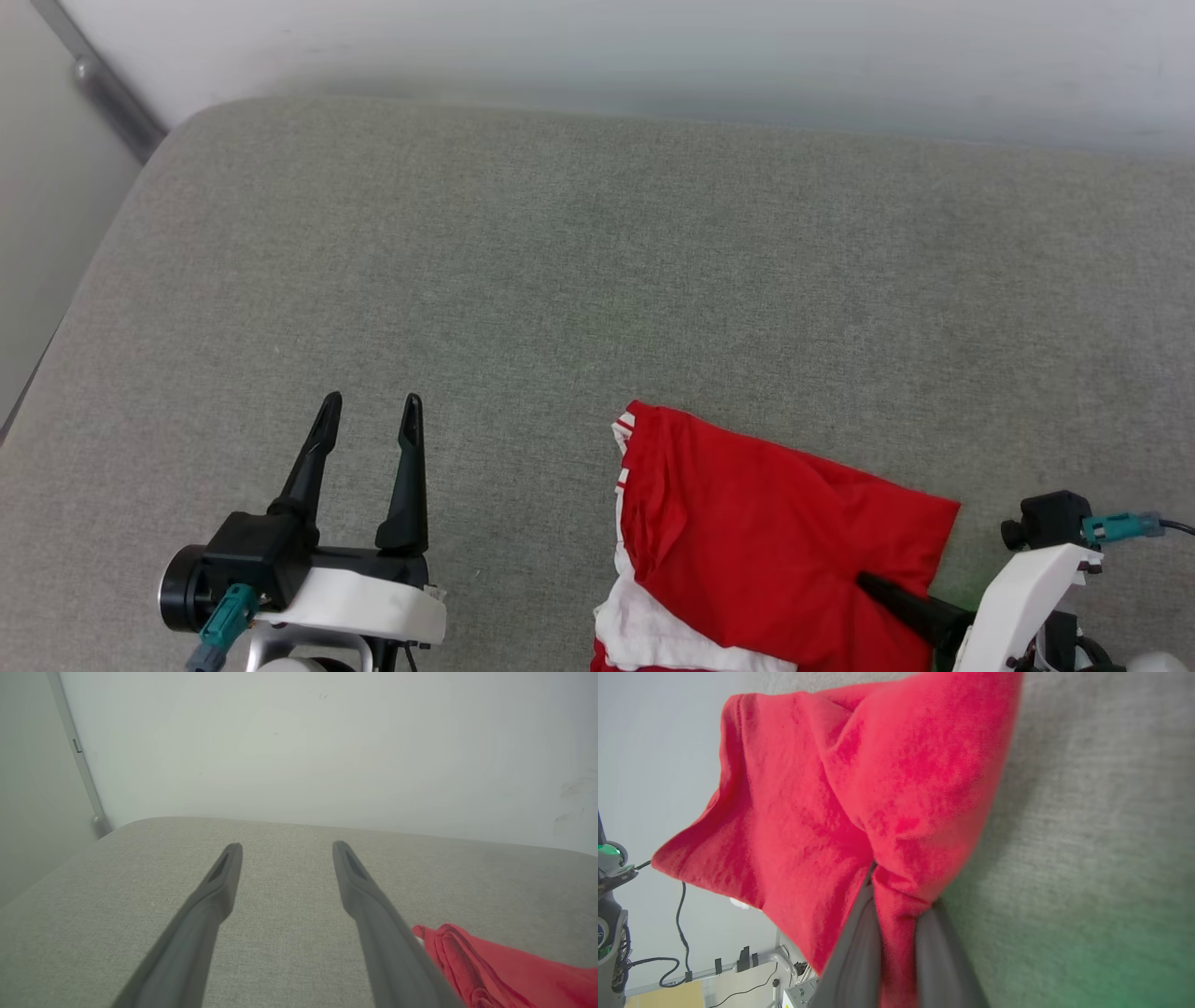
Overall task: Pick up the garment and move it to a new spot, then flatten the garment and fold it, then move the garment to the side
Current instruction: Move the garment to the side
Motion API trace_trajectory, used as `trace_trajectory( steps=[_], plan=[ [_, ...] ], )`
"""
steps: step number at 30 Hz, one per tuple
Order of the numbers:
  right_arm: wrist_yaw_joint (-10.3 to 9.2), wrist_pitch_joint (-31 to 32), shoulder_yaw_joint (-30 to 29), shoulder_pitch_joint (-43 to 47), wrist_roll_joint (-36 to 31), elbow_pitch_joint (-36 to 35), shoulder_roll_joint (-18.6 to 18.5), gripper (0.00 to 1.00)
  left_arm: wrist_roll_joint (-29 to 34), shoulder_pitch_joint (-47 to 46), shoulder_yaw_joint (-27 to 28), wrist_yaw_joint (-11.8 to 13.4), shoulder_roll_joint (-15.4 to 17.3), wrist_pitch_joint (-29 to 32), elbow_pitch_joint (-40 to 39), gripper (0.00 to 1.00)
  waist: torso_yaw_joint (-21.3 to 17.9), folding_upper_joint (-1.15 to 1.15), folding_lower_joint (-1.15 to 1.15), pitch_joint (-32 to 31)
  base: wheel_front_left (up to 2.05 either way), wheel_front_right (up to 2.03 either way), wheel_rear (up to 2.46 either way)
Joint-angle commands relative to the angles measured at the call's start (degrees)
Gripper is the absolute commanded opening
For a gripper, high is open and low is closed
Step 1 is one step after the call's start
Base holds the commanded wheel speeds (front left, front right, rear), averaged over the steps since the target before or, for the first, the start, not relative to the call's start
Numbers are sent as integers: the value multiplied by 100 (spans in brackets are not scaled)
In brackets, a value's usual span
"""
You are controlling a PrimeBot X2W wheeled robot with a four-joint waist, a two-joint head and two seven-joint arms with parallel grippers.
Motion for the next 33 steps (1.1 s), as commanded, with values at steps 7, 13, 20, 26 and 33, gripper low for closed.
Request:
trace_trajectory(
  steps=[7,13,20,26,33],
  plan=[
    [-3,-213,285,-253,-381,-201,-402,0,161,123,170,-135,-75,-25,82,100,-252,0,-1,-311,0,0,0],
    [-2,-190,152,-455,-1553,24,-671,0,254,243,242,-186,-111,-20,22,100,-706,0,-1,-481,0,0,0],
    [-3,-68,-240,-753,-2636,371,-768,0,347,196,297,-269,-104,-19,-92,100,-1514,0,-1,-337,0,0,0],
    [-3,-261,-413,-1216,-3193,693,-612,0,421,15,271,-352,-47,-19,-205,100,-2140,0,-1,51,0,0,0],
    [-5,-905,-495,-2193,-3909,1339,-506,0,575,-405,169,-536,235,121,-506,100,-2991,0,-1,860,0,0,0]
  ],
)
